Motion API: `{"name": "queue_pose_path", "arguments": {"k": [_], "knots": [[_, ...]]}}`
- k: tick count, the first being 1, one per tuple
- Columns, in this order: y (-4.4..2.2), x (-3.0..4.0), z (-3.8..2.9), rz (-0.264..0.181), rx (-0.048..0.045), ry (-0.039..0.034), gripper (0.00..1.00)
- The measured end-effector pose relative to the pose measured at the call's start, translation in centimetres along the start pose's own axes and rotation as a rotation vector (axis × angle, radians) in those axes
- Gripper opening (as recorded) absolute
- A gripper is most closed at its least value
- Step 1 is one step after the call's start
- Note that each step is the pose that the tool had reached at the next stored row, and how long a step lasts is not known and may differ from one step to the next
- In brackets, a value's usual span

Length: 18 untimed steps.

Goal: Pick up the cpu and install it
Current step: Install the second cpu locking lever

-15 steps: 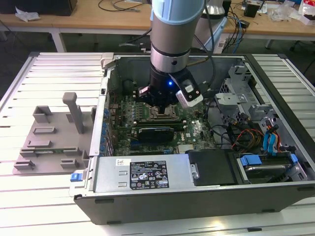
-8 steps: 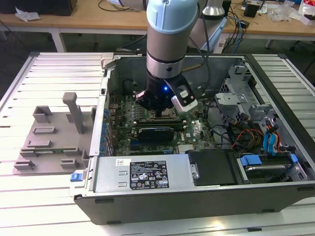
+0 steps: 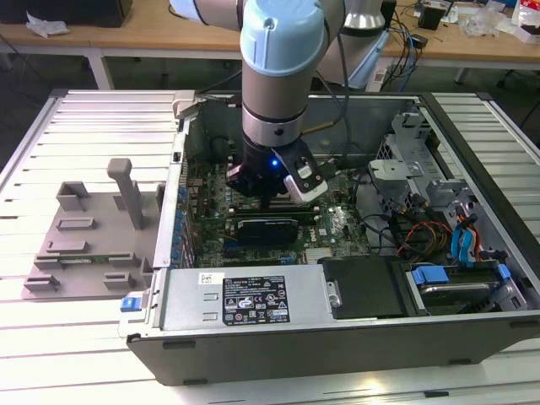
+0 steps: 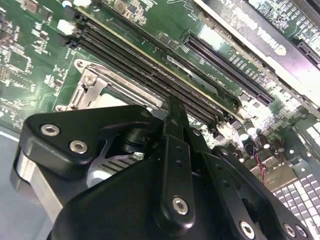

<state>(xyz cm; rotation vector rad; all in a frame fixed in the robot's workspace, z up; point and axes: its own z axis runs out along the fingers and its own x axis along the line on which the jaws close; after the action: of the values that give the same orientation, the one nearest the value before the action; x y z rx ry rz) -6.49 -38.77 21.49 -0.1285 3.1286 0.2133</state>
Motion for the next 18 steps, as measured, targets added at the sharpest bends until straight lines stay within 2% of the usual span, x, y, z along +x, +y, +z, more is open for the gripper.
{"name": "queue_pose_path", "arguments": {"k": [2, 4, 7, 9, 11, 13, 16, 18], "knots": [[0.13, 0.63, 0.44, 0.0, -0.0033, -0.0002, 0.11], [0.3, 1.02, 0.64, 0.0, -0.0115, -0.0008, 0.11], [0.48, 1.2, 0.8, 0.0, -0.0184, -0.0015, 0.11], [0.83, 1.34, 1.09, -0.001, -0.0246, -0.0019, 0.11], [1.25, 1.37, 1.42, -0.002, -0.0276, -0.0019, 0.11], [1.34, 1.41, 1.67, -0.003, -0.0289, -0.0018, 0.11], [1.32, 1.46, 1.65, -0.004, -0.0296, -0.002, 0.11], [1.42, 1.42, 0.9, -0.006, -0.0286, -0.0018, 0.11]]}}
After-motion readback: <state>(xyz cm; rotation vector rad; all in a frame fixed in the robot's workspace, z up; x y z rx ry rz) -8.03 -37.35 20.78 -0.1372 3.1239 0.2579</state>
